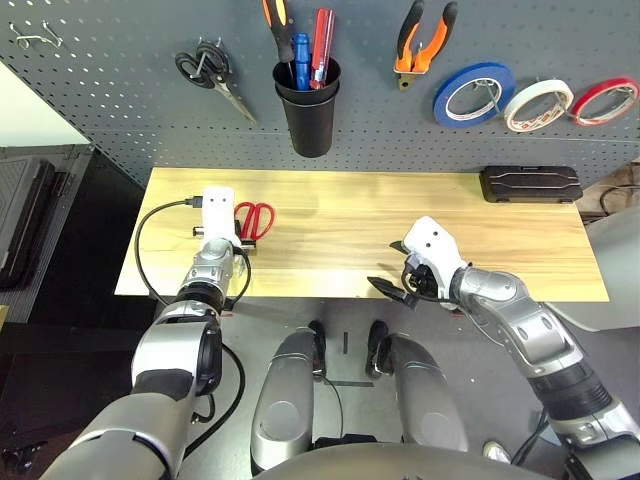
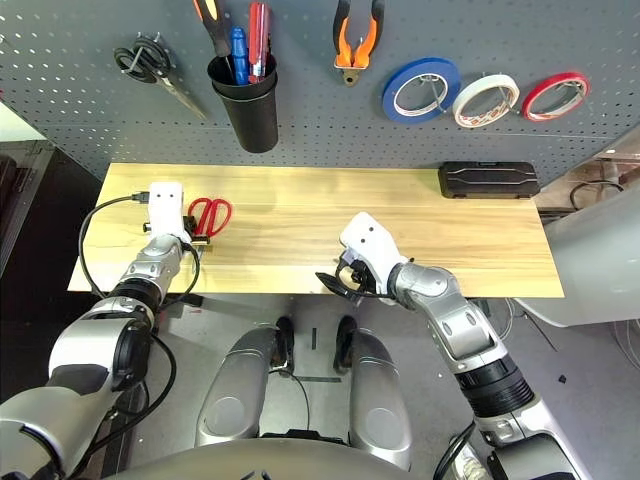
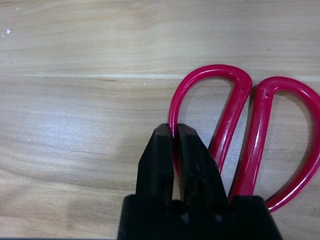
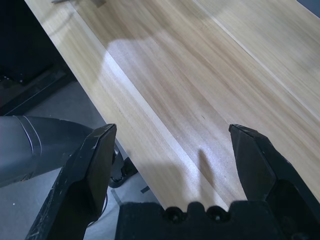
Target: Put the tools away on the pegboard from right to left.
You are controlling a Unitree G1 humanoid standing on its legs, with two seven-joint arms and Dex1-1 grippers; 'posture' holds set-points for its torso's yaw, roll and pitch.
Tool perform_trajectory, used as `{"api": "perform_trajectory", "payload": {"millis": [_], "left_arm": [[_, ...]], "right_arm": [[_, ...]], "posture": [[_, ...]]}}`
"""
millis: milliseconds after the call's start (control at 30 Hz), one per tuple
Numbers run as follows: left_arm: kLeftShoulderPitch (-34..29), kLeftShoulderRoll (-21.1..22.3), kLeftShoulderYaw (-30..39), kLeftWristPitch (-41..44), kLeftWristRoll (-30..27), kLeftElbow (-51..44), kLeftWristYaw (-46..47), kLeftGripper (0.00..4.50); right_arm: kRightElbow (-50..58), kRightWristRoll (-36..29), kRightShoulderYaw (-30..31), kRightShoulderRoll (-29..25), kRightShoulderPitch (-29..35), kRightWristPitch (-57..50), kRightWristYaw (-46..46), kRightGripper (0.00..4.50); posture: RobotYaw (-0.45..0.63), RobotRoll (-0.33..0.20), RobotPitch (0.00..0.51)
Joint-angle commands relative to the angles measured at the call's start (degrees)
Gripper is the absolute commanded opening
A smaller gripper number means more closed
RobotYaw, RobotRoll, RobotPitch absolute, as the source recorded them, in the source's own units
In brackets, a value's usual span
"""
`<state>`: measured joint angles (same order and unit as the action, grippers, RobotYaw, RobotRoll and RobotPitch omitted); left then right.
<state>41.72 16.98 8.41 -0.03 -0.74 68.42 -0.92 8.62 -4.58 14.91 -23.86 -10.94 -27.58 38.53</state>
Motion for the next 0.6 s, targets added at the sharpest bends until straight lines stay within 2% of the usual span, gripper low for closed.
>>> {"api": "perform_trajectory", "payload": {"millis": [33,400,600], "left_arm": [[-2.5,-0.8,0.3,1.2,-0.3,1.5,-0.5,0.02],[-3.6,-2.8,5.0,-1.3,-5.1,-4.2,-0.7,0.02],[-6.7,-5.2,7.5,-1.0,-8.4,-13.5,0.3,0.02]], "right_arm": [[-0.9,-0.4,-0.2,-0.3,0.3,0.5,0.6,4.50],[-5.1,-1.2,-1.0,1.3,-1.8,6.9,1.3,4.50],[-6.7,-3.7,-2.5,2.4,-2.2,10.8,3.1,4.50]], "posture": [[0.09,0.000,0.297],[0.11,0.000,0.293],[0.14,0.000,0.287]]}}
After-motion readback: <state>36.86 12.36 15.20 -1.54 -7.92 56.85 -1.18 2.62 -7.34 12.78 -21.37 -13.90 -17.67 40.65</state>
